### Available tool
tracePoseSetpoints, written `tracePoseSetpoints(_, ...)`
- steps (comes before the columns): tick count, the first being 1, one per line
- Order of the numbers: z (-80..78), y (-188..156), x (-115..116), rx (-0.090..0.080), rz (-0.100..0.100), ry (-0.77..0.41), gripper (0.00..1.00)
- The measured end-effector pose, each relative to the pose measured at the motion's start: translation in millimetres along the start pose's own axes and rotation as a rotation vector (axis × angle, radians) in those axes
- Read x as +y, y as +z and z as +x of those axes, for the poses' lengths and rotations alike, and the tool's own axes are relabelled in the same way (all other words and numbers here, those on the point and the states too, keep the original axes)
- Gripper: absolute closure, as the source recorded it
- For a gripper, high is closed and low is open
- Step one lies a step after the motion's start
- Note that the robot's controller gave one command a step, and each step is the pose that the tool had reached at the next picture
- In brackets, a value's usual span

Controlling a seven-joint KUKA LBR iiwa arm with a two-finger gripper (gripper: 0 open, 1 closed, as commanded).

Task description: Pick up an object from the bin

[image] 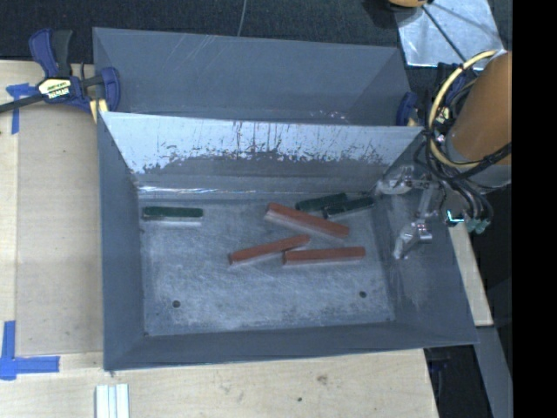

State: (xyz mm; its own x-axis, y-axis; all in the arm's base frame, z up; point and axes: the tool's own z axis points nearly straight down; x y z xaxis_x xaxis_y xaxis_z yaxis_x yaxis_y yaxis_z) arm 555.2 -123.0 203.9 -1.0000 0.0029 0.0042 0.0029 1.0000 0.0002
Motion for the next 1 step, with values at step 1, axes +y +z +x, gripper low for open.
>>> tracePoseSetpoints(1,-1.8,-4.2,0.4,-0.008,0.001,-0.002,0.0)
